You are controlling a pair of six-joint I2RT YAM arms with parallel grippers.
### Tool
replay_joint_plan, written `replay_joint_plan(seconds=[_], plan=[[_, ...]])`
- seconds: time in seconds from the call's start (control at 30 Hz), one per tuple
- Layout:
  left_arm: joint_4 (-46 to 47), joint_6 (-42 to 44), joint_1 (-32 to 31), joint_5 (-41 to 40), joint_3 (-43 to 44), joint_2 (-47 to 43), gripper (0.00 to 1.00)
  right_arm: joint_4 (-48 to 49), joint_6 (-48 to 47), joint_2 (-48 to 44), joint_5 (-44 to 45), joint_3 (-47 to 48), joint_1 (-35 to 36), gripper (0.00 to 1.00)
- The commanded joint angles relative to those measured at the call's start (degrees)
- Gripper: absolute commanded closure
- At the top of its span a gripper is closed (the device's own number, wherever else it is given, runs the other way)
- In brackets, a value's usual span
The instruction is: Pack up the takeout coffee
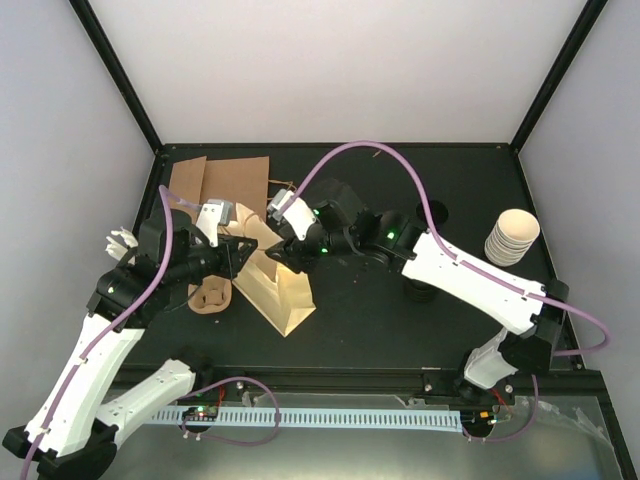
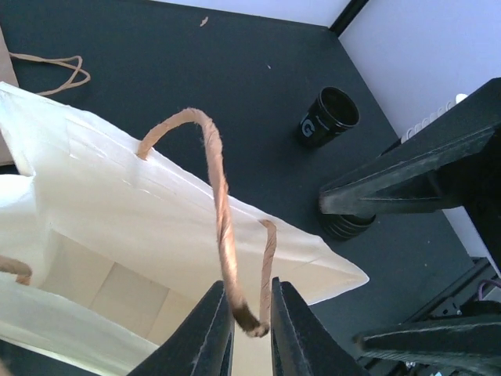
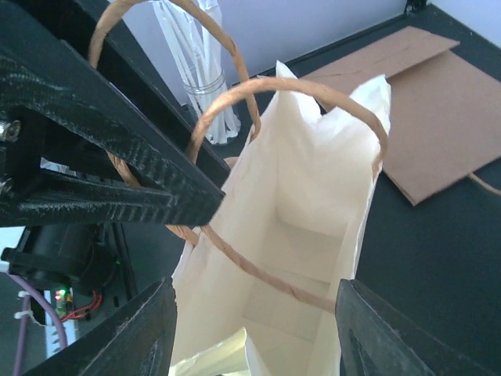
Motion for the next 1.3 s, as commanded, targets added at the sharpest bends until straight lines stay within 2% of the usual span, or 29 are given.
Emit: replay_joint_plan(seconds=[0.0,0.3,0.57,0.73,0.83,0.97,1.27], plan=[[2.2,0.0,-0.1,1.9,0.3,-0.7,0.84,5.6,-6.7,0.6,0.1,0.0,0.6,0.43],[3.5,-0.1,-0.1,3.1,0.5,-0.4,0.84,11.1,-13.8,2.3,-3.7,-3.7,0.8,0.57],[4.0,-0.1,0.0,3.5,0.6,0.2,0.84,12.0,-14.6,4.2,-4.1,-3.9,0.9,0.65],[4.0,0.0,-0.1,3.4,0.9,0.2,0.84,13.9,-13.8,4.2,-1.4,-4.6,0.9,0.82],[3.9,-0.1,0.0,3.4,1.3,0.3,0.84,16.7,-12.5,1.9,1.7,-6.8,0.8,0.97],[4.0,-0.1,-0.1,3.6,2.0,0.6,0.81,19.4,-10.4,-1.6,7.3,-10.1,0.6,0.99],[7.6,-0.2,0.0,5.3,2.8,3.4,0.78,17.5,-4.8,-8.7,16.1,-12.0,-2.4,0.99]])
